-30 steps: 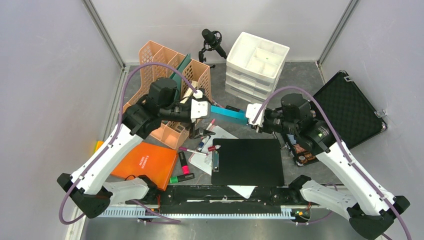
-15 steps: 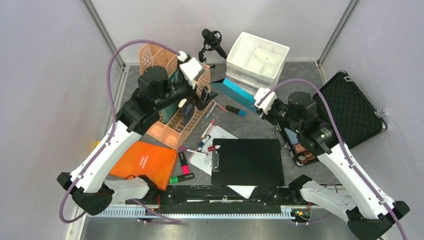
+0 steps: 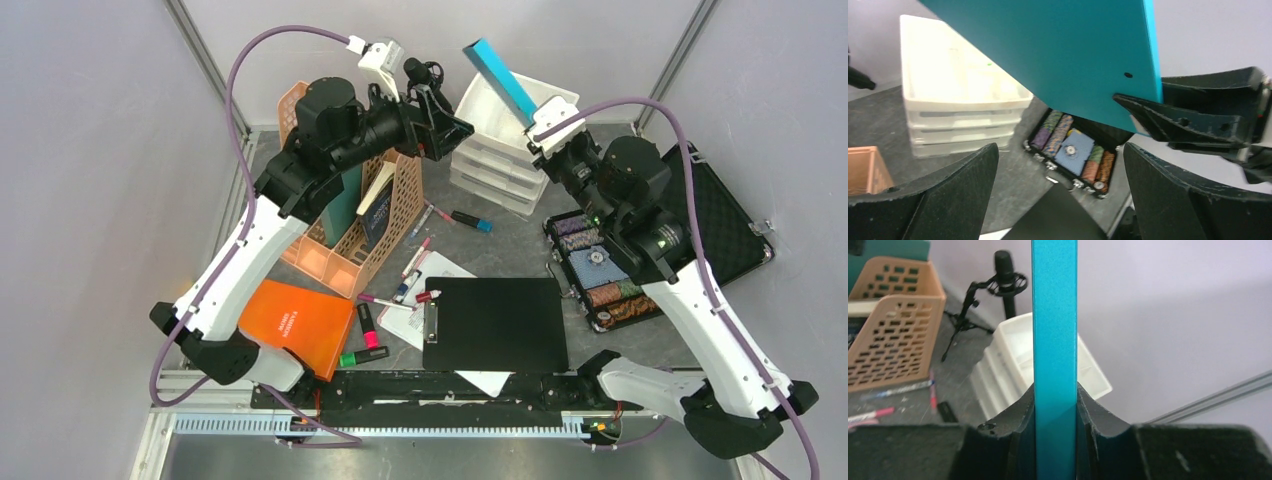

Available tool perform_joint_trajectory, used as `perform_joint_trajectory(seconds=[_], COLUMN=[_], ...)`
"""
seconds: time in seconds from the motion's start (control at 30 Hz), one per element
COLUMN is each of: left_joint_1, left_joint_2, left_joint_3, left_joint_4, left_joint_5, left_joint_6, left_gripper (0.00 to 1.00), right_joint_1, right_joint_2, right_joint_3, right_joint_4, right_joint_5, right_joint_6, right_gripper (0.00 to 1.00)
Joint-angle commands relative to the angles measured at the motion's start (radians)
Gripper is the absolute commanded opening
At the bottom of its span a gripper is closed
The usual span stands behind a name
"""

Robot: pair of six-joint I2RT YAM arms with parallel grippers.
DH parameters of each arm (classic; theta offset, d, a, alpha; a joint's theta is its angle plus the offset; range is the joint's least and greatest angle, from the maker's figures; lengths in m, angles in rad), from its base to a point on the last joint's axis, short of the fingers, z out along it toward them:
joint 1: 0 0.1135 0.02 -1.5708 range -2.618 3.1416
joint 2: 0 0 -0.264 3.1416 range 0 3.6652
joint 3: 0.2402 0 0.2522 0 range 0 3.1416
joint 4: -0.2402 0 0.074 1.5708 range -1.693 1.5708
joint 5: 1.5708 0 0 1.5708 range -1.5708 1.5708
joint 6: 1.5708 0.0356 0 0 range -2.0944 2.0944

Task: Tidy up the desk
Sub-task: Place the folder in the storage box.

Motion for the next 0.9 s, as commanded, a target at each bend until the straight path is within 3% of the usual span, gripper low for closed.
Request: perform_joint_trajectory(seconds=[0.0, 0.27, 0.87], left_joint_1=[-0.002, 0.062, 0.090], left_joint_2=[0.013, 0.070, 0.179], left_joint_3=[0.095, 0.080, 0.017], left_joint_4=[-0.003, -0.007, 0.032], left_joint_5=[0.051, 0.118, 0.133], left_joint_6=[-0.199, -0.453, -0.618], left_gripper=[1.00, 1.00, 0.99], right_joint_1=[0.041, 0.208, 0.375], right_joint_2=[0.021, 0.024, 0.071], right_joint_3=[0.013, -0.230, -0.475], right_joint_4=[0.194, 0.490, 0.861], right_joint_5=[0.143, 0.450, 0.680], right_joint_6=[-0.072, -0.282, -0.556], right_gripper=[0.00, 0.00, 0.00])
